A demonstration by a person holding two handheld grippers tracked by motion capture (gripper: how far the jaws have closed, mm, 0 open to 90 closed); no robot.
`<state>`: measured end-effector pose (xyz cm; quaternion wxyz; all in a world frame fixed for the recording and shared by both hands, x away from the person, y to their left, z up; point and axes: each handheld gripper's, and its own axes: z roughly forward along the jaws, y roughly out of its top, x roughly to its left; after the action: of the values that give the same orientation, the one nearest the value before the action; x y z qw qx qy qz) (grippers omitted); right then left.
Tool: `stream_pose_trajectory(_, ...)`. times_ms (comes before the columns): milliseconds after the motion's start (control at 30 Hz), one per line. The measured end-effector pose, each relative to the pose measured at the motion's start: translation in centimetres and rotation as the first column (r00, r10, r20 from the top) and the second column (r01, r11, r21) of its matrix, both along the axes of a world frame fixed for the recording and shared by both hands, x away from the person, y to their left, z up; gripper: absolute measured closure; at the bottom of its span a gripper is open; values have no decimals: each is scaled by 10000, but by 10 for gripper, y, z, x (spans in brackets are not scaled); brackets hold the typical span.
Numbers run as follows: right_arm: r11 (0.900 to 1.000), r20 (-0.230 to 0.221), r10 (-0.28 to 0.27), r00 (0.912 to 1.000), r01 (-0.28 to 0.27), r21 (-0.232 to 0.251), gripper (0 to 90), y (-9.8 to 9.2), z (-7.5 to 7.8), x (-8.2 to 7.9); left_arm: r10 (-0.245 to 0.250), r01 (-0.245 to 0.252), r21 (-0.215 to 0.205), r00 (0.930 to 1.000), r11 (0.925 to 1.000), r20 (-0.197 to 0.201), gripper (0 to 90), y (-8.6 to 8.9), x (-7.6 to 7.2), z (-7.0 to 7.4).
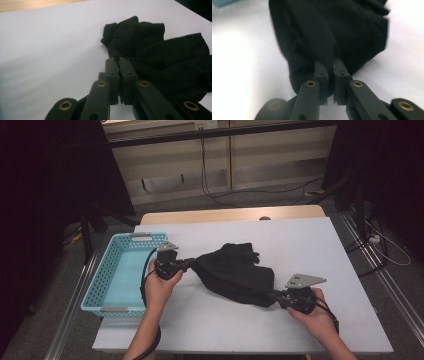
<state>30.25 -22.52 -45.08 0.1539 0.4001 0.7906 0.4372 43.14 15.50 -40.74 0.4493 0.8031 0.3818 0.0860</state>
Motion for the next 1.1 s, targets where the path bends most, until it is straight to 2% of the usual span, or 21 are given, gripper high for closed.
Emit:
stream_pose_trajectory(167, 9951, 268, -952, 9951, 944, 306, 860, -10, 12, 8, -307, 309, 118, 9995, 9995, -114, 865, -8, 1, -6)
stream_pose_trajectory(267, 9829, 319, -1734, 9843, 1709, 694, 861, -17, 17, 20, -413, 414, 44, 9990, 9991, -182, 863, -12, 1, -9)
stream_pose_trajectory(400, 9772, 489, -2120, 9760, 2112, 208, 860, -20, 24, 37, -486, 488, 86, 9986, 9988, -212, 863, -16, 2, -11)
stream_pose_trajectory(467, 9716, 450, -2358, 9708, 2346, 303, 861, -21, 24, 47, -302, 304, 180, 9995, 9994, -137, 863, -15, 2, -11)
stream_pose_trajectory(567, 9595, 383, -2818, 9587, 2814, 169, 861, -26, 19, 58, 38, -36, 164, 9999, 9999, -157, 868, -8, 4, -9)
stream_pose_trajectory(633, 9518, 286, -3068, 9513, 3066, 117, 861, -32, 15, 62, 79, -83, -156, 9996, 9998, -275, 870, -2, 4, -7)
stream_pose_trajectory(667, 9502, 242, -3115, 9499, 3114, 94, 861, -34, 14, 63, 119, -122, -121, 9996, 9999, -243, 871, 0, 4, -5)
stream_pose_trajectory(767, 9539, 165, -2986, 9542, 2990, -261, 856, -33, 12, 65, 191, -192, -59, 9996, 9998, -209, 871, -3, 4, -5)
stream_pose_trajectory(867, 9586, -6, -2796, 9601, 2791, -564, 807, -30, 9, 64, 80, -80, -21, 9993, 10000, -352, 870, -7, 2, -8)
stream_pose_trajectory(967, 9612, -30, -2726, 9621, 2722, -451, 759, -30, 10, 60, -47, 48, 23, 9989, 10000, -477, 869, -8, 2, -10)
stream_pose_trajectory(1100, 9676, -73, -2522, 9677, 2520, -171, 704, -30, 14, 52, -133, 136, 69, 9990, 9999, -419, 869, -9, 0, -8)
